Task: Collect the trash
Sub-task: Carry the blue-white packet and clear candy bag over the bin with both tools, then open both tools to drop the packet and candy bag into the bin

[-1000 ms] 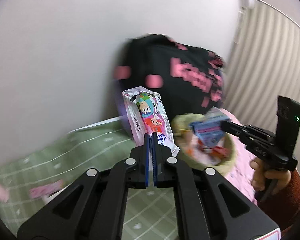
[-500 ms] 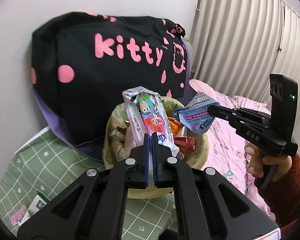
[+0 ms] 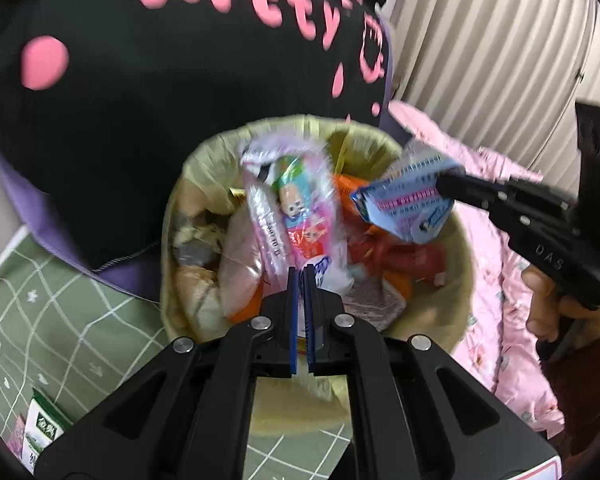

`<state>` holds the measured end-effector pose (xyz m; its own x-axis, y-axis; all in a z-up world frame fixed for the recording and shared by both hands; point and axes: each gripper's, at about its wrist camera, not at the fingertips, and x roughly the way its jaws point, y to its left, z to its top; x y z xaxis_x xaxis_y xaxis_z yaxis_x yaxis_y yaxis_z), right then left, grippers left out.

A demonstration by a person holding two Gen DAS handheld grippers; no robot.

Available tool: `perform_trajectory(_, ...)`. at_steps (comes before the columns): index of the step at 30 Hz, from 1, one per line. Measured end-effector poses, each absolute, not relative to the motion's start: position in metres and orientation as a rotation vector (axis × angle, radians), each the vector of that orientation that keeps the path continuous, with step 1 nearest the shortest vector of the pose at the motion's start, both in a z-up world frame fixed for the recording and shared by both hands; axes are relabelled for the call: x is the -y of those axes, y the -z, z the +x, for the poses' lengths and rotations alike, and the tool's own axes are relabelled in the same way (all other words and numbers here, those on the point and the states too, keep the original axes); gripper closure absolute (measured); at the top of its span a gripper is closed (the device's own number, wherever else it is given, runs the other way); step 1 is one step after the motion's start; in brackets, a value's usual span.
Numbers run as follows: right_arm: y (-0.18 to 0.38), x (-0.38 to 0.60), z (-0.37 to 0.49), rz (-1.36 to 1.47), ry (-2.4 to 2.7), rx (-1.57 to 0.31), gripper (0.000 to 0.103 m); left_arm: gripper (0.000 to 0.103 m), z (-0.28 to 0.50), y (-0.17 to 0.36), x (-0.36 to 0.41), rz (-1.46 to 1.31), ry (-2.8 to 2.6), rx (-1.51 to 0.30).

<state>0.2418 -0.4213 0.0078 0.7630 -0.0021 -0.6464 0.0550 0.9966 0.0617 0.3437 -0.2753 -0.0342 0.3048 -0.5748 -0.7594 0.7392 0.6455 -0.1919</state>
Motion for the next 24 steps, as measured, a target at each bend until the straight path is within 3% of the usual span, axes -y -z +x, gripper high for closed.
perform_trajectory(24,0.015,0.441,0.268,0.105,0.052,-0.752,0.098,0.1,0.337,0.04,0.278,0.177,0.902,-0.969)
